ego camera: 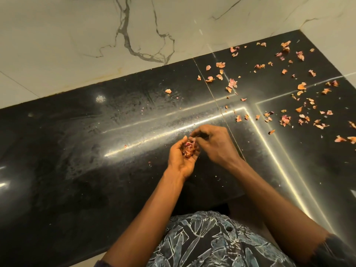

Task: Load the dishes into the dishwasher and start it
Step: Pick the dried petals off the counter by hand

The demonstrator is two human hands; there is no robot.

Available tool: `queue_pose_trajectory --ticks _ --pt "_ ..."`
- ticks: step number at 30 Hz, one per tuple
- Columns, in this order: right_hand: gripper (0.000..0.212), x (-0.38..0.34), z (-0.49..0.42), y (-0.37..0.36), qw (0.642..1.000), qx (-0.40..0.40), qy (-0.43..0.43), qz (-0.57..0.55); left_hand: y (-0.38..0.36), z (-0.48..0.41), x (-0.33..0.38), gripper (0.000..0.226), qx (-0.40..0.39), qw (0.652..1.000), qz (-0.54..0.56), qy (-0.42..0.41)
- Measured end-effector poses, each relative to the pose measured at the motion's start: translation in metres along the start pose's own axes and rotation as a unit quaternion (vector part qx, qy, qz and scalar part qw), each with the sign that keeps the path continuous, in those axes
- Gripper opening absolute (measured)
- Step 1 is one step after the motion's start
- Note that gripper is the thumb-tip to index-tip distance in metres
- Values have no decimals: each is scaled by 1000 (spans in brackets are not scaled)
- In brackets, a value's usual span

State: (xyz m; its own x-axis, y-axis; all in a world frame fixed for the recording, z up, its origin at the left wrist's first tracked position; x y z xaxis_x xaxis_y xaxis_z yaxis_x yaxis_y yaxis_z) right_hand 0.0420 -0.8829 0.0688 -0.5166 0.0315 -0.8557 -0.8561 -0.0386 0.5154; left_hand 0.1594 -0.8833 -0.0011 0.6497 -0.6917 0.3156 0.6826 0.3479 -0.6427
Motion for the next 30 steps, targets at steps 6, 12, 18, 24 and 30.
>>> queue_pose_trajectory --ticks 6,12,18,24,30 --pt "15 40 -19 22 991 98 -78 44 -3 2 5 25 11 1000 8 -3" --pt "40 61 -22 -2 968 20 -124 217 11 7 16 25 20 999 19 -23" --pt "14 30 -18 -46 959 -51 27 277 13 8 17 24 16 999 28 -39" --pt "14 43 -16 -25 969 -23 -64 238 18 6 24 25 26 998 37 -52" --pt "14 2 -15 -7 995 -1 -61 83 22 7 21 25 52 997 48 -34"
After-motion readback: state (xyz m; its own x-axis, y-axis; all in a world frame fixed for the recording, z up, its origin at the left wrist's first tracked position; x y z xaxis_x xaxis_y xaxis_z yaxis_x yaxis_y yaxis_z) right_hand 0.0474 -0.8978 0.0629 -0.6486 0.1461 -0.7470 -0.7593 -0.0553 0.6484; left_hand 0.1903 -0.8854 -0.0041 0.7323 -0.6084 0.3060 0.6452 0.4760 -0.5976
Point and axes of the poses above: each hand's wrist, its own z-axis away from the middle knuckle, its own y-axis out of the back of the hand, x = y × z, the point moved 3 cm from there along -z, towards the middle knuckle, and after that the axes turned 7 degrees about -z, right-handed, at the moved point
